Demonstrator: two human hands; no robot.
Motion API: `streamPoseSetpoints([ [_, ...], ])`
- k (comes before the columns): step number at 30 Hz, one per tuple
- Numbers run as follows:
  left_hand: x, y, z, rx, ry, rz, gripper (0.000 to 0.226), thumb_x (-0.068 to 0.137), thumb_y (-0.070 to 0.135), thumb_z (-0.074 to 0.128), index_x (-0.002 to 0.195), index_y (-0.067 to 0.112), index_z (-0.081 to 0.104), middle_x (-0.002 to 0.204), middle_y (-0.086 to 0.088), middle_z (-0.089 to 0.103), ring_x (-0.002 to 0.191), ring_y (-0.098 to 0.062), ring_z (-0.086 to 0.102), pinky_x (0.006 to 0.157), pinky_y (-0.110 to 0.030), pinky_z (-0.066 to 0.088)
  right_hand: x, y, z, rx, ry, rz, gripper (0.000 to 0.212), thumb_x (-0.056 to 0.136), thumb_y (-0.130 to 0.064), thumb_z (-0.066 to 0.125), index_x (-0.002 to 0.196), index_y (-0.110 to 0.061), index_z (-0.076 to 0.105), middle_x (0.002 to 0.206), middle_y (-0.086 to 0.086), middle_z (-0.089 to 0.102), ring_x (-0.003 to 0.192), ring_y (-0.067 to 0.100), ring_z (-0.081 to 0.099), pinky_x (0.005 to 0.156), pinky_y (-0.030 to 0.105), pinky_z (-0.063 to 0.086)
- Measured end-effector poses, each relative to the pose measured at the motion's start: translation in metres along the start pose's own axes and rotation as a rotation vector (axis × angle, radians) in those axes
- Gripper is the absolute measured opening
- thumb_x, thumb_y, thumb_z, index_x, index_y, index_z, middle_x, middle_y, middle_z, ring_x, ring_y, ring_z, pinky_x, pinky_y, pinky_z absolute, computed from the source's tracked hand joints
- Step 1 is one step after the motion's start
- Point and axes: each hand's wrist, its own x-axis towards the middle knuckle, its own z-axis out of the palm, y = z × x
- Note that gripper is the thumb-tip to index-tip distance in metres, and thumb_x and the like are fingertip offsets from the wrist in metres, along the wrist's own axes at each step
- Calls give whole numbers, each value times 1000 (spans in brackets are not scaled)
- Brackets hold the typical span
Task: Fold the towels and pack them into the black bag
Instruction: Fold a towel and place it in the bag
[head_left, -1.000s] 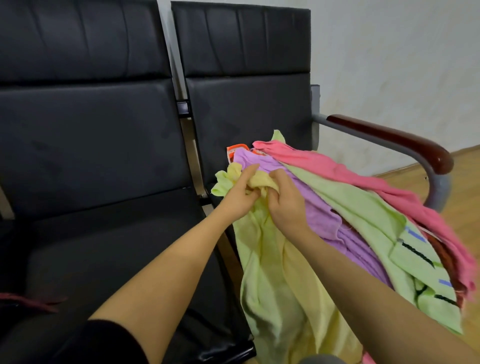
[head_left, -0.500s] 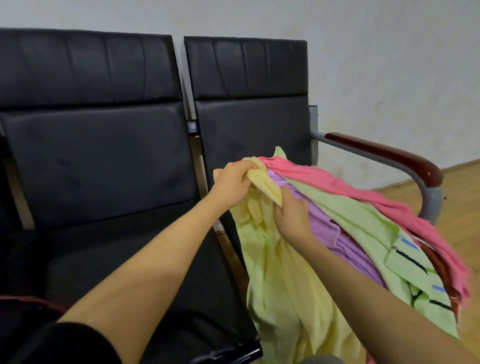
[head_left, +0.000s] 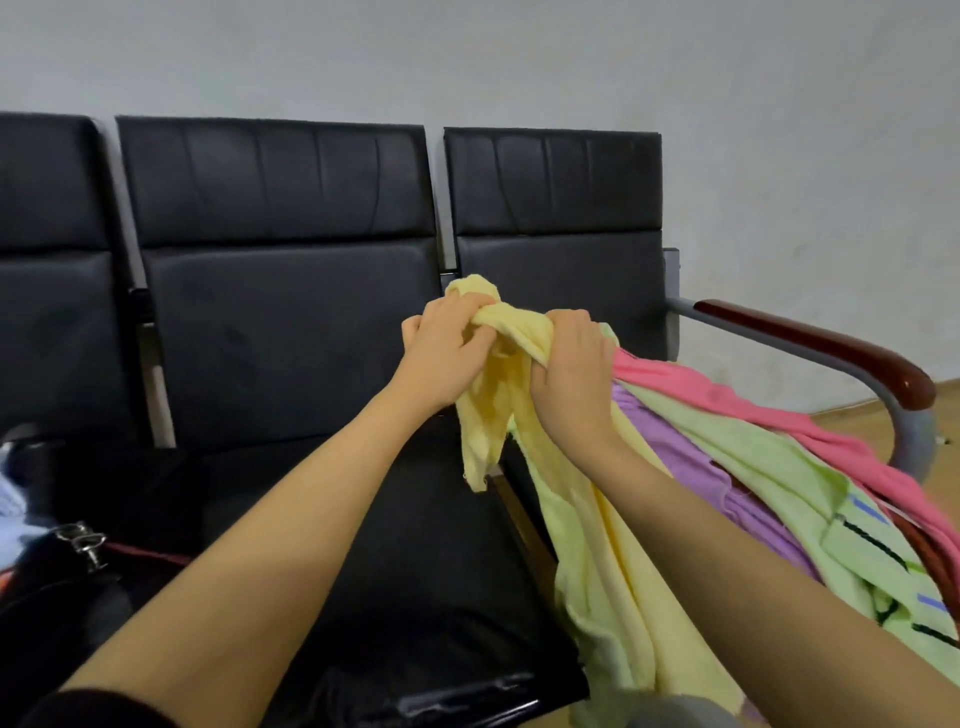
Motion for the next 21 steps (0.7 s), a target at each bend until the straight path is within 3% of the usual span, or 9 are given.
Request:
streamPoseSetpoints([
  [3, -20, -21, -24, 34, 72, -93, 20, 94, 24, 40, 94, 26, 60, 93, 8, 59, 95, -13, 51, 88, -31, 23, -7, -30, 15, 6, -34, -90, 18, 81, 0, 56, 98, -6, 57, 92, 12, 54, 81, 31, 51, 72, 37, 33],
  [6, -48, -44, -44, 80, 127, -216, 22, 96, 22, 41, 78, 23, 54, 79, 7, 55, 82, -13, 52, 89, -37, 32, -20, -63, 34, 59, -105, -147, 23, 78, 0, 55, 100, -6, 58, 93, 12, 54, 82, 31, 50, 68, 29, 15],
  [9, -77, -75, -58, 94, 171, -337, 18, 95, 23, 45, 89, 14, 59, 84, 3, 58, 81, -15, 55, 87, -38, 41, -36, -91, 56, 121, -226, -178, 22, 83, -7, 52, 105, -8, 55, 100, 9, 52, 89, 28, 49, 68, 28, 13],
  [13, -112, -114, -70, 78, 217, -484, 17, 93, 16, 48, 95, 7, 62, 89, -1, 59, 83, -16, 55, 67, -26, 42, -56, -113, 90, 234, -548, -75, 23, 91, -25, 51, 112, -16, 51, 111, 2, 46, 104, 22, 44, 81, 32, 25],
  [16, -131, -136, -66, 119, 95, -576, 16, 93, 10, 44, 95, 11, 60, 89, 0, 56, 84, -16, 51, 69, -25, 39, -74, -115, 108, 212, -822, 8, 35, 88, -42, 59, 116, -21, 53, 117, -1, 38, 108, 20, 37, 89, 32, 25],
  [18, -145, -144, -55, 129, -23, -644, 20, 95, 12, 44, 107, 11, 59, 97, 0, 58, 95, -20, 54, 76, -26, 40, -86, -108, 116, 180, -951, 62, 37, 87, -42, 62, 118, -23, 55, 122, 1, 40, 114, 21, 39, 95, 34, 26],
  [20, -160, -146, -42, 123, -115, -707, 36, 96, 15, 46, 130, 6, 52, 120, -9, 59, 104, -24, 58, 82, -29, 45, -99, -97, 119, 184, -1026, 103, 24, 90, -35, 60, 111, -24, 58, 116, -1, 50, 112, 19, 48, 100, 37, 32],
  [21, -168, -147, -34, 126, -163, -714, 39, 96, 15, 46, 134, 6, 48, 124, -11, 59, 100, -22, 59, 80, -29, 47, -106, -90, 120, 205, -1080, 111, 15, 91, -30, 59, 105, -25, 60, 109, -3, 56, 108, 18, 54, 100, 38, 38],
])
